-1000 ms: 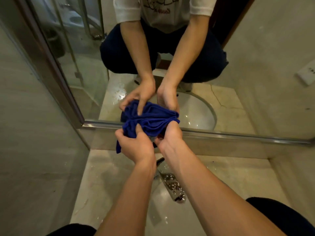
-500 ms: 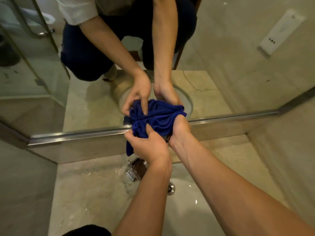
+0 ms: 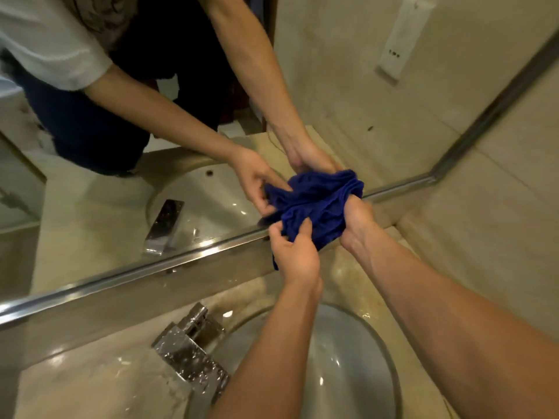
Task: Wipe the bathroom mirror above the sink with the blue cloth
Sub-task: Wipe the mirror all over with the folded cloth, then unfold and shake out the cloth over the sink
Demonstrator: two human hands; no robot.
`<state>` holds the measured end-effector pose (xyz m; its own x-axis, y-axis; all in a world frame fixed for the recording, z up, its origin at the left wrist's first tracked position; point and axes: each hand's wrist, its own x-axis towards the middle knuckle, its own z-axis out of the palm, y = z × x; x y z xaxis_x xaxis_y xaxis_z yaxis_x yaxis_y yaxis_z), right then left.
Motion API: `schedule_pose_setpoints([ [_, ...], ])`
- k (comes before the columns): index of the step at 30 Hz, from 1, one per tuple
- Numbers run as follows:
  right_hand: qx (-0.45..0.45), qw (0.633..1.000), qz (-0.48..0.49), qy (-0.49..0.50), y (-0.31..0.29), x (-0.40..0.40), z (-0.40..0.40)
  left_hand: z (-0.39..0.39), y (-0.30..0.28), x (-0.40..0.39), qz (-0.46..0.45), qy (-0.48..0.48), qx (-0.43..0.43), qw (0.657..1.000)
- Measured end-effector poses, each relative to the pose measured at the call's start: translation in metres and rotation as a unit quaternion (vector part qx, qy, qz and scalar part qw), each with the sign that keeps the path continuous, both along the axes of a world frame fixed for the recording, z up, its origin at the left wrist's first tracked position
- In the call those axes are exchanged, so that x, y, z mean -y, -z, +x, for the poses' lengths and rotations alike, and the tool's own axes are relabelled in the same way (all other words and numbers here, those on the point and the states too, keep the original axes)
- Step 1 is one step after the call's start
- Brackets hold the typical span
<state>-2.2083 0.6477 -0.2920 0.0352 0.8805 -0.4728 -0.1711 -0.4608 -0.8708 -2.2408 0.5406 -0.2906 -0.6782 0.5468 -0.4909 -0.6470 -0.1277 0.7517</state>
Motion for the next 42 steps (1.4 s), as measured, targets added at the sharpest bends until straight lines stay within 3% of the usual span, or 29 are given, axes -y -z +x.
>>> schedule_pose_setpoints([
  [3,-0.052,0.998,0.019,-0.041,-0.007,-0.003,0.035,0.011,-0.003,-0.009,0.046,0.051,0.022,0.997],
  [7,-0.012,0.999,0.026,-0.04,-0.03,0.018,0.082,0.02,-0.003,-0.003,0.089,0.099,0.049,0.99],
  [10,-0.076,0.995,0.025,-0.056,-0.059,0.033,0.116,0.032,-0.016,0.005,0.09,0.137,0.081,0.983],
  [15,-0.184,0.982,-0.025,-0.043,-0.115,0.059,0.168,0.043,-0.044,0.019,0.07,0.172,-0.088,0.979],
  [20,-0.085,0.988,-0.096,-0.088,-0.158,0.097,0.187,0.054,-0.077,0.044,0.129,0.223,-0.189,0.948],
  [28,-0.069,0.987,-0.14,-0.043,-0.161,0.118,0.189,0.055,-0.104,0.061,0.216,0.303,-0.272,0.888],
  [33,-0.134,0.976,-0.158,-0.071,-0.151,0.128,0.187,0.045,-0.116,0.064,0.249,0.282,-0.18,0.909],
  [37,-0.19,0.951,-0.189,-0.152,-0.138,0.144,0.172,0.034,-0.128,0.071,0.322,0.338,-0.105,0.878],
  [39,-0.197,0.956,-0.149,-0.161,-0.137,0.146,0.16,0.031,-0.129,0.073,0.315,0.347,-0.097,0.878],
  [42,-0.16,0.979,-0.073,-0.102,-0.135,0.134,0.154,0.021,-0.123,0.071,0.28,0.306,-0.064,0.908],
])
